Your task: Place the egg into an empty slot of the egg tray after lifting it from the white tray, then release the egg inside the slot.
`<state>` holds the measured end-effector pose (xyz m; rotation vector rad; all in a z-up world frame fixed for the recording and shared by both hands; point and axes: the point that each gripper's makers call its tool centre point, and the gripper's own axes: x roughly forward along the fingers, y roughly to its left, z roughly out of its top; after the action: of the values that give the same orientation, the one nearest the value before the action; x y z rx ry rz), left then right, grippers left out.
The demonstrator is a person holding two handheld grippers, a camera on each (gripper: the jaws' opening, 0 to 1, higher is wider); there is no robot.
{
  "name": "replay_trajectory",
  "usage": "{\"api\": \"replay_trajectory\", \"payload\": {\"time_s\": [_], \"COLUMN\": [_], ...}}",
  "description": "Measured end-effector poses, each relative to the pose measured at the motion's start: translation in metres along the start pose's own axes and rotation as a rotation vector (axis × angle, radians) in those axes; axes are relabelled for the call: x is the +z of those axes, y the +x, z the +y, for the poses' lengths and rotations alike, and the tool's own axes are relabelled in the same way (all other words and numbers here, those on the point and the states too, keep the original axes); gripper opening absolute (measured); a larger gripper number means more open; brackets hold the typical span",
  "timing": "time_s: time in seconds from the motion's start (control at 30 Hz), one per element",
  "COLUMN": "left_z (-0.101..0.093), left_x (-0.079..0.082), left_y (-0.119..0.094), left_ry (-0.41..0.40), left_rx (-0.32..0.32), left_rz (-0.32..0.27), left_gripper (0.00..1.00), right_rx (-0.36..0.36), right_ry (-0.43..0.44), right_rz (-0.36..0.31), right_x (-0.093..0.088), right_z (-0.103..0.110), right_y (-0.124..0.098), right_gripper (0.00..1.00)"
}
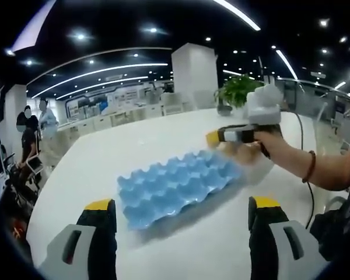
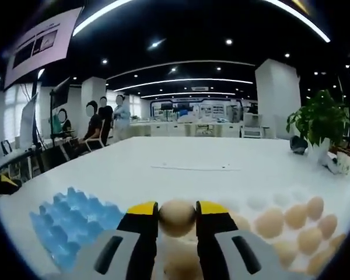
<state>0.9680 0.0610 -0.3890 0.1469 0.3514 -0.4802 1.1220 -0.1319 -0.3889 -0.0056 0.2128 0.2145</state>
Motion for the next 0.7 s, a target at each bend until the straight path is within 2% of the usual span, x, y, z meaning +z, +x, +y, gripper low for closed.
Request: {"api": "replay_trajectory", "payload": {"time_s": [0.37,0.7], "left_z": [0.002,0.002], "left_x": [-0.002,-0.002], "left_y": [-0.003,-0.005], "left_ry": [-0.002,-0.001], "left_rx": [0.009,0.009], "left_rz": [0.005,0.003], "left_gripper": [0.96,0.96], "right_rx": [0.047,0.121], "right_ry": [-0.024,-0.035], "right_rz": [0.012,0.019], "right_x": [-0.001,0.001], "right_z": [0.021,0.055], "right_y": [0.003,0.006], "right_gripper": [0.25,0.25]}}
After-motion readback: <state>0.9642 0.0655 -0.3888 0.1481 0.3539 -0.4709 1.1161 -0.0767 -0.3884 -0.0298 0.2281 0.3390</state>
